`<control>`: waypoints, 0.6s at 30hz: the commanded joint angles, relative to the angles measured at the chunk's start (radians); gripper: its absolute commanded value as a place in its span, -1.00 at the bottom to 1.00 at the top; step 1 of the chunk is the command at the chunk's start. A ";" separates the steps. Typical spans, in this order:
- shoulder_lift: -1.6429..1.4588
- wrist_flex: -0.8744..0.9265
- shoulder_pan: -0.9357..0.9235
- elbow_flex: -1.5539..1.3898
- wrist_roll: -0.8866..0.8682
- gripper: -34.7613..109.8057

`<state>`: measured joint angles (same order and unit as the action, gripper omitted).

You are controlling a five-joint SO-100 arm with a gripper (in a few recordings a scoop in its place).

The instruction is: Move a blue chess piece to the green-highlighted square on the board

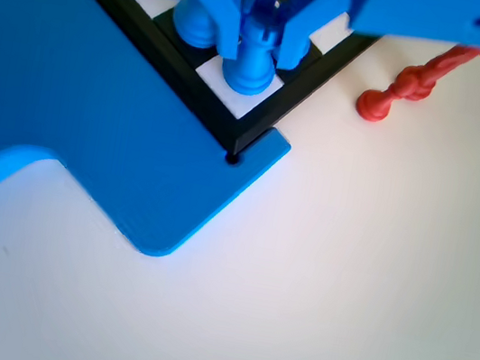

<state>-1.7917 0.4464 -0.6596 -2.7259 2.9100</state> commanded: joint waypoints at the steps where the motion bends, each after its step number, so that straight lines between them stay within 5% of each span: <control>1: -0.049 0.083 -0.032 0.008 0.923 -0.50; 18: -0.308 0.572 0.008 0.166 0.865 -0.50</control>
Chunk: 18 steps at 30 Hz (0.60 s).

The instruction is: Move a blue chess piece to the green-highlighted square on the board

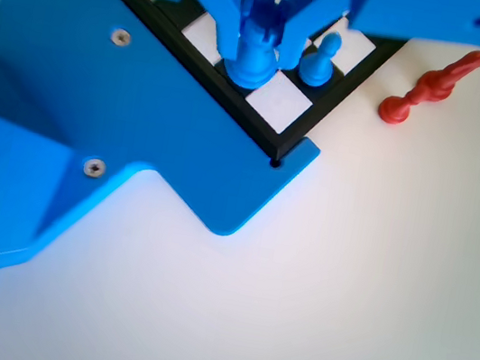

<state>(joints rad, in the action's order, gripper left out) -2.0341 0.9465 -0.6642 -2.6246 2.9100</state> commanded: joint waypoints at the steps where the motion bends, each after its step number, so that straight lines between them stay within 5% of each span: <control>1: -0.075 0.098 0.026 0.075 0.847 -0.50; 18: -0.256 0.201 0.249 0.002 0.554 -0.50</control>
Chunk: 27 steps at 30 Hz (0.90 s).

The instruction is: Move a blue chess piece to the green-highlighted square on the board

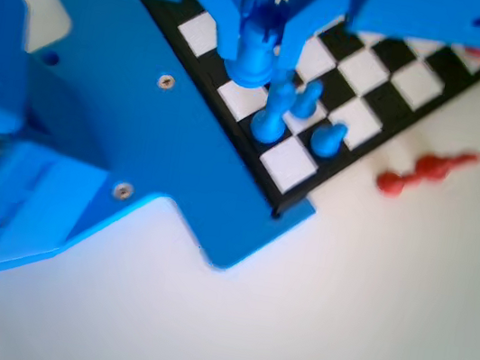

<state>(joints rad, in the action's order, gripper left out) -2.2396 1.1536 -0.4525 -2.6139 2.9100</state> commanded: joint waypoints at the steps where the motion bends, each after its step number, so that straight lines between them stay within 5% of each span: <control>1: -0.052 -0.021 0.060 -0.020 0.515 -0.50; 9: -0.023 -0.245 0.201 -0.141 0.324 -0.50; 27: 0.052 -0.494 0.127 -0.291 0.396 -0.50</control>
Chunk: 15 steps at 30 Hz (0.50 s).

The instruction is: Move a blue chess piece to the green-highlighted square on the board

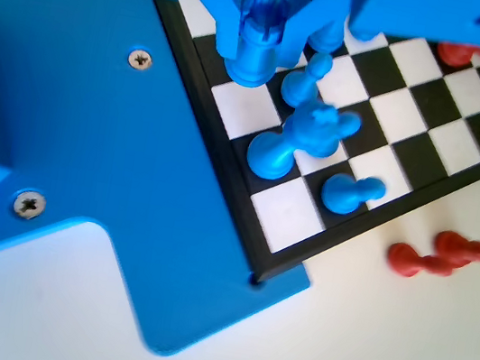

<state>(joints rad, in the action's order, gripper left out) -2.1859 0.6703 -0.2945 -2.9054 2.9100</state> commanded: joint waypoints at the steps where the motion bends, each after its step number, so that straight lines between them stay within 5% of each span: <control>1: 0.003 -0.017 -0.035 0.000 0.397 -0.50; 15: 0.072 -0.080 -0.058 -0.006 0.405 -0.50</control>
<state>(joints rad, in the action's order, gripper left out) -2.1123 0.5998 -0.3467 -2.9054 2.9100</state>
